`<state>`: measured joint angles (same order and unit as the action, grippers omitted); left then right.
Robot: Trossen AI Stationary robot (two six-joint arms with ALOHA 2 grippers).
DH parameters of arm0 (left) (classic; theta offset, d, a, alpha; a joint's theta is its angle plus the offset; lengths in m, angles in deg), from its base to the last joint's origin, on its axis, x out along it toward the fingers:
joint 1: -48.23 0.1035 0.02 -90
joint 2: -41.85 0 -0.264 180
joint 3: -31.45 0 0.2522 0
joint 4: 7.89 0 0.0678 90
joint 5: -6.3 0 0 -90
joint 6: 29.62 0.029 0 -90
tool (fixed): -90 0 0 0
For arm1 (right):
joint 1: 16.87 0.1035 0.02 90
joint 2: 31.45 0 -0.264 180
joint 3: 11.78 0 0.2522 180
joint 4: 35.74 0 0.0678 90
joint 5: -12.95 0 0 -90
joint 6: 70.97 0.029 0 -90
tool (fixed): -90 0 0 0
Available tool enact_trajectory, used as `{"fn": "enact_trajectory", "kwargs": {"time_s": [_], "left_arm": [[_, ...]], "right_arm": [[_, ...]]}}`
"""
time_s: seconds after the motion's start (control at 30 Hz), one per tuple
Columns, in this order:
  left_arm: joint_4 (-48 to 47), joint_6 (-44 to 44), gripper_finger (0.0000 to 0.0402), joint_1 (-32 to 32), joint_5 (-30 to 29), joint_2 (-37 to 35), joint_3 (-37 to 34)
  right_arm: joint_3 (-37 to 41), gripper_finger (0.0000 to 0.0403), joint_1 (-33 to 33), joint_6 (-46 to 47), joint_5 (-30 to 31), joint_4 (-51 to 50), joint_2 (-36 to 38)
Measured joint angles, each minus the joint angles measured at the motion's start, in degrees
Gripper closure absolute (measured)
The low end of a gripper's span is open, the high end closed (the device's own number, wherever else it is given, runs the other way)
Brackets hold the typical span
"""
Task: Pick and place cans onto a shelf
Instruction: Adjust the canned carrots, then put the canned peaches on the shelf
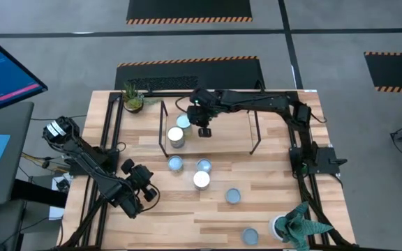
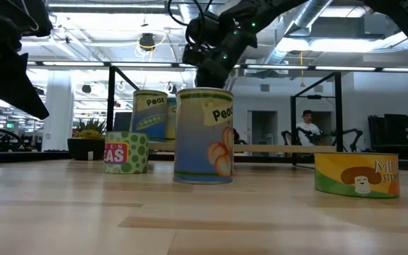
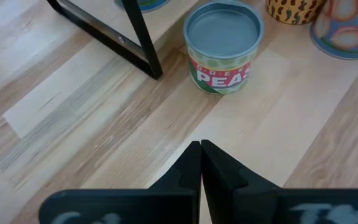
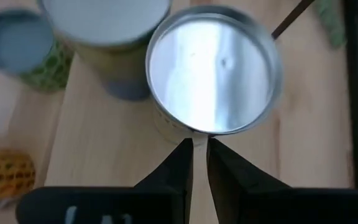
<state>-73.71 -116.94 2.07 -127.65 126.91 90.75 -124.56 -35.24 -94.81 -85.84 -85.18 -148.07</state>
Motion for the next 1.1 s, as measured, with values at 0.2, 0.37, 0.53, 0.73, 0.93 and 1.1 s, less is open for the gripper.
{"fn": "enact_trajectory", "kwargs": {"time_s": [0.2, 0.37, 0.53, 0.73, 0.93, 1.1], "left_arm": [[-0.04, 0.02, 0.0401, 0.0, 0.03, 0.0, 0.0], [-0.03, -0.24, 0.0401, 0.0, 1.22, 0.0, 0.0], [-0.02, -0.16, 0.0401, 0.0, 1.48, 0.0, 0.0], [0.08, -0.22, 0.0401, 0.0, 1.7, 0.0, 0.0], [0.18, -0.44, 0.0401, 0.0, 1.7, 0.0, 0.0], [0.54, -0.46, 0.0401, 0.0, 1.65, 0.0, 0.0]], "right_arm": [[-0.02, 0.0331, -0.04, 1.94, 0.11, 7.24, 0.02], [-0.02, 0.0331, -0.13, 3.38, 1.19, 3.53, 0.02], [0.0, 0.0331, 0.25, 5.66, 1.34, -0.12, 0.02], [0.0, 0.0331, 1.39, 7.51, 1.52, -1.67, 0.43], [-1.56, 0.0331, 2.41, 11.69, 10.37, -4.79, 1.49], [-7.47, 0.0331, 3.7, 16.96, 14.28, -15.91, 1.49]]}}
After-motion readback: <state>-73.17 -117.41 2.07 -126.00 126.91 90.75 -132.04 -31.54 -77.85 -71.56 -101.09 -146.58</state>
